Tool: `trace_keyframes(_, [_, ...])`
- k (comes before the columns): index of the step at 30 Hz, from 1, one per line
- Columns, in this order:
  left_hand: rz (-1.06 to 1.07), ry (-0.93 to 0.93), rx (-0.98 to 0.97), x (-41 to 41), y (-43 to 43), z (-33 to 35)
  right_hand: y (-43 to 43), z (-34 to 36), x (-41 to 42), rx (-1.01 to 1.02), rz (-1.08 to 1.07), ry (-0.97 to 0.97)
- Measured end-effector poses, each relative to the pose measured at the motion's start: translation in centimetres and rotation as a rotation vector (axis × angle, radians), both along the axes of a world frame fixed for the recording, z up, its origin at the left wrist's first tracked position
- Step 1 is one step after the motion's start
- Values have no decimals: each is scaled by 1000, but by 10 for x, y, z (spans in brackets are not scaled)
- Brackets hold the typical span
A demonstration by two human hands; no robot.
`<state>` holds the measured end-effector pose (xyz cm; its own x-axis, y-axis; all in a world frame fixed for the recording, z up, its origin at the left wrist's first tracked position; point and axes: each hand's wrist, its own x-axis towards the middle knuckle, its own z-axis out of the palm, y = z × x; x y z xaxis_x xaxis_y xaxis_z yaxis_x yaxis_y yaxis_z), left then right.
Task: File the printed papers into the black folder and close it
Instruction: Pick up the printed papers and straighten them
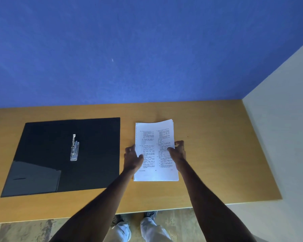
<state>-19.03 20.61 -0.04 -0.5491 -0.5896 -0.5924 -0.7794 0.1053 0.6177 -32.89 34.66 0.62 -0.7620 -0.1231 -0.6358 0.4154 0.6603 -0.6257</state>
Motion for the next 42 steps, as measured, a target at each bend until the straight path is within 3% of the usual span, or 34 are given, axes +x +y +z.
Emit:
trace_keyframes(6, [13, 15, -3, 2, 1, -1, 5, -2, -5, -50, -126, -57])
trace_keyframes(19, [103, 71, 81, -11, -30, 9, 17, 12, 5, -301, 156, 75])
trace_keyframes(25, [313, 400, 426, -19, -42, 20, 24, 26, 3, -482, 185, 162])
trace_keyframes(31, [432, 602, 272, -24, -27, 30, 19, 36, 0, -517, 151, 249])
trace_keyframes(37, [409, 927, 287, -19, -8, 40, 13, 50, 3, -638, 95, 319])
trace_keyframes(42, [345, 924, 299, -6, 3, 28, 24, 30, 8, -646, 46, 298])
